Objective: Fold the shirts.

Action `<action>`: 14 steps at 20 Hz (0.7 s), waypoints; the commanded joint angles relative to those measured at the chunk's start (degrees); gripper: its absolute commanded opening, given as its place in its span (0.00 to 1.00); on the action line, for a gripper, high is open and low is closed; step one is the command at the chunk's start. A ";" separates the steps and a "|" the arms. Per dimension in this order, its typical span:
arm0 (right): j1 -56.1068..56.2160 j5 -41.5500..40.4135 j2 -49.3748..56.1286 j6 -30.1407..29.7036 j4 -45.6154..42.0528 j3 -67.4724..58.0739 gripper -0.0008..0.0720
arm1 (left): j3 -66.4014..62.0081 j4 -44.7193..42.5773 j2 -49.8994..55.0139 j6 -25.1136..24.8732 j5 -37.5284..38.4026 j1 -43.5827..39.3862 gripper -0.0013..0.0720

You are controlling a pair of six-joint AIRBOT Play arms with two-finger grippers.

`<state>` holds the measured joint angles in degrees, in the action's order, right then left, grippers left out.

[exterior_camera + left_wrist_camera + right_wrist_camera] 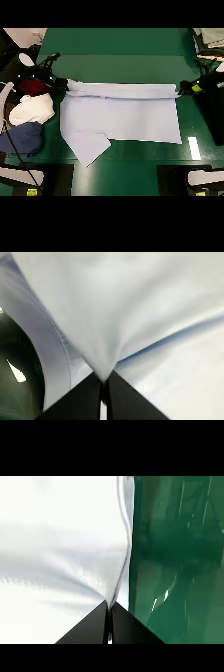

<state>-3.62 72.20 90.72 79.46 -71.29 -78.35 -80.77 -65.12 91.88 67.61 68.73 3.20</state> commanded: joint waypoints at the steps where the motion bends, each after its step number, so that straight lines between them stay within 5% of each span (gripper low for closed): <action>1: 0.61 -5.55 -2.99 0.00 3.08 8.90 0.03 | 3.43 -2.38 0.02 0.79 -1.84 0.07 0.05; 2: 0.76 -6.21 -3.19 0.00 4.72 9.86 0.03 | 3.52 -2.40 0.02 2.27 -1.60 0.07 0.06; 3: 0.76 -6.14 -3.19 0.00 6.16 10.29 0.14 | 3.52 -2.40 0.00 3.67 -1.01 0.07 0.28; 4: 0.76 -5.62 -3.19 0.00 7.37 10.32 0.45 | 3.52 -2.43 -0.04 5.11 -0.09 0.07 0.70; 5: 0.76 -4.35 -3.28 0.00 7.80 9.99 0.55 | 3.48 -2.64 -0.09 6.05 1.29 0.24 0.77; 10: -0.96 4.85 -8.66 -2.08 6.34 9.94 0.54 | 5.31 -4.15 -6.91 7.72 10.34 4.66 0.76; 14: -3.82 4.04 -17.20 -2.58 7.28 15.02 0.54 | 23.39 -3.65 -23.61 10.67 8.98 5.95 0.76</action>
<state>-5.78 75.37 78.48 77.49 -64.55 -65.98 -67.40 -69.04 77.80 76.05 77.08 8.14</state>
